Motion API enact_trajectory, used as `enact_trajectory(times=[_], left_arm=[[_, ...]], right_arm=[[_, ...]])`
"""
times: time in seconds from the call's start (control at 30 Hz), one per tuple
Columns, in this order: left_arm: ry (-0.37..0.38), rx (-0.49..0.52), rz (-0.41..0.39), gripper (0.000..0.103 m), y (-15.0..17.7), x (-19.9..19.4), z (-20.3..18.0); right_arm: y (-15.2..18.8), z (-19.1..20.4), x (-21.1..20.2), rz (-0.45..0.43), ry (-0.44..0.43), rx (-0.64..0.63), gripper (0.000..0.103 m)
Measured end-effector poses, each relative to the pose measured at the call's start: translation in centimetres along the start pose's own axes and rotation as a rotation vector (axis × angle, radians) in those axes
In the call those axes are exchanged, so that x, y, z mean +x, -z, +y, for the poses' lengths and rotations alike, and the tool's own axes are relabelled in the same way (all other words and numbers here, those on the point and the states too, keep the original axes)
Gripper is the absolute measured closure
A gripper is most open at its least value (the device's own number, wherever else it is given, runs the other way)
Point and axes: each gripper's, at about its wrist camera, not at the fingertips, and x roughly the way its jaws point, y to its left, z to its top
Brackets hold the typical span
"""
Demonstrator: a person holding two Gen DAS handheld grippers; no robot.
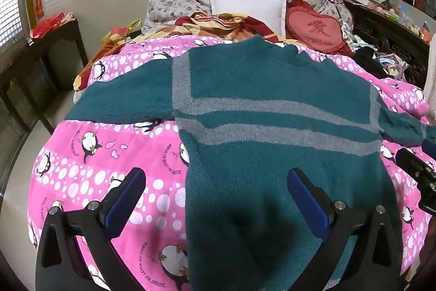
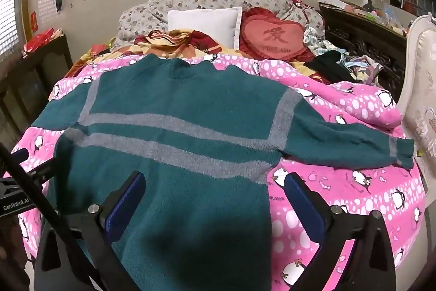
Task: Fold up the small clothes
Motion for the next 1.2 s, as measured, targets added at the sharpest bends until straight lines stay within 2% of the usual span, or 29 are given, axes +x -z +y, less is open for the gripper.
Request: enact_trajectory(times=[1.2], left_arm=[[-0.006, 0.021, 0.033, 0.000, 0.3, 1.4, -1.2]], right_arm=[[0.3, -0.4, 1.4, 0.038, -0.014, 0.020, 0.000]])
